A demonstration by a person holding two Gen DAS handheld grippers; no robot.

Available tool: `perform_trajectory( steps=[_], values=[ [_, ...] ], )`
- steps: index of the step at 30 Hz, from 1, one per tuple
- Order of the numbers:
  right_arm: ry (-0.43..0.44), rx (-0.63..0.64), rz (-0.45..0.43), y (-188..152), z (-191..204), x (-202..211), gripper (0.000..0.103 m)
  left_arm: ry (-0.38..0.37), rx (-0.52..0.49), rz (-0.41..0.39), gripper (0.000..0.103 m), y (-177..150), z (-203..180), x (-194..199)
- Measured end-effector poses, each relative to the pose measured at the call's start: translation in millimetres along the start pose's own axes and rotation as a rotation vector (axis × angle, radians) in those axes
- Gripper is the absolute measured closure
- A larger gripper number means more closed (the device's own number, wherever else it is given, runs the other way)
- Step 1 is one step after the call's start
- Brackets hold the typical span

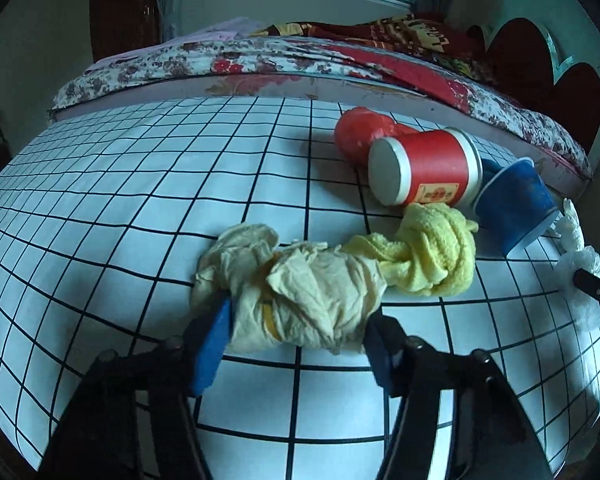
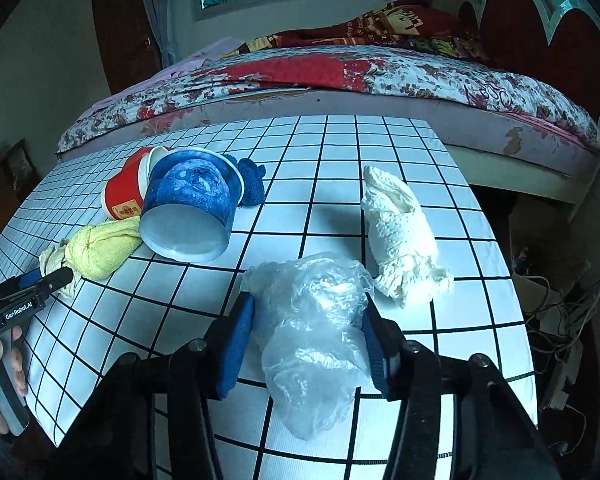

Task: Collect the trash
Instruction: 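Grasp the beige cloth with left tool while right tool grasps plastic bag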

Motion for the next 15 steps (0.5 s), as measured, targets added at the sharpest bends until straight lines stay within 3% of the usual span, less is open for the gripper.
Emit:
perform_trajectory(
  steps=[6,15],
  values=[
    [0.074,0.011,-0.022,-4.0,9.1,6.8,0.059,-0.01,-0.013,-0.061,0.053,-12.8,-2.4,27.9],
    [0.059,0.072,-0.155,-16.0,14.6,58.9,0.06,-0.032,-0.087,-0.179,0.053,-28.0,-39.4,76.9]
  ],
)
Point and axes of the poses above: each gripper's, at about its wrist camera, not at the fingertips, and x roughly against the way its jaws point, z to its left, y to its top, the point moved 9 cm from there along -x, roughly the way its jaws point, and after that the axes turned 6 degrees about z, right-handed, at the moved point
